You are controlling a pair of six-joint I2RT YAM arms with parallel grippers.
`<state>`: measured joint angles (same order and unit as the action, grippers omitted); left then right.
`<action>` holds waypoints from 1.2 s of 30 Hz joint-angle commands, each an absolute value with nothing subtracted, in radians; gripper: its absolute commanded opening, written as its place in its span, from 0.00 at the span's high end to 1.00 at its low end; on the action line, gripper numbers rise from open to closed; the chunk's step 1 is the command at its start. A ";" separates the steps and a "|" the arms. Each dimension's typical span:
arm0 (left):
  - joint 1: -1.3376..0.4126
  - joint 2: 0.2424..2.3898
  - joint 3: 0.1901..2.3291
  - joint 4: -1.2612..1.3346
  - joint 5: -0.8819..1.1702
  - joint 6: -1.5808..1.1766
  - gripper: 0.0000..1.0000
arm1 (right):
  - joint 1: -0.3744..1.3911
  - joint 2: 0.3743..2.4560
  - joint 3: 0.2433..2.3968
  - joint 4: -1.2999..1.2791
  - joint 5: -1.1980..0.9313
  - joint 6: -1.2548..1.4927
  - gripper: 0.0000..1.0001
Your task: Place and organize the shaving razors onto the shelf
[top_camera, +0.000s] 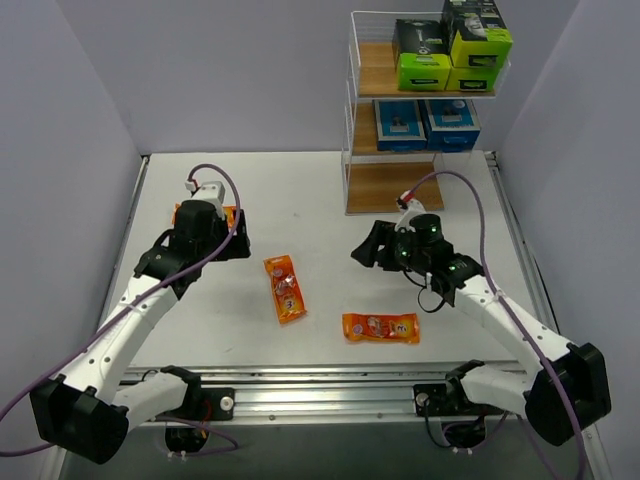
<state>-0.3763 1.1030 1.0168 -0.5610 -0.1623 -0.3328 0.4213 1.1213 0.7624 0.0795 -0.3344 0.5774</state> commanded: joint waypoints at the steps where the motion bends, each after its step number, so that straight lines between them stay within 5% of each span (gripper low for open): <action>1: -0.371 1.075 1.042 -0.557 -0.227 -0.327 0.06 | 0.553 1.155 0.798 -0.055 -0.353 0.427 0.39; 12: -0.333 0.963 0.997 -0.540 -0.336 -0.281 0.05 | 0.959 1.390 0.925 -0.054 -0.038 0.489 0.48; 17: -0.331 0.902 0.985 -0.523 -0.325 -0.279 0.03 | 1.015 1.575 1.023 -0.043 0.043 0.499 0.58; 36: -0.331 0.902 0.992 -0.535 -0.278 -0.305 0.06 | 1.095 1.924 1.295 -0.167 0.181 0.526 0.54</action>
<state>-0.3374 0.9173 0.9840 -0.5617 -0.2844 -0.3031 1.0760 1.9038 1.2472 -0.0967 0.1123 0.5156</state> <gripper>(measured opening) 0.944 0.457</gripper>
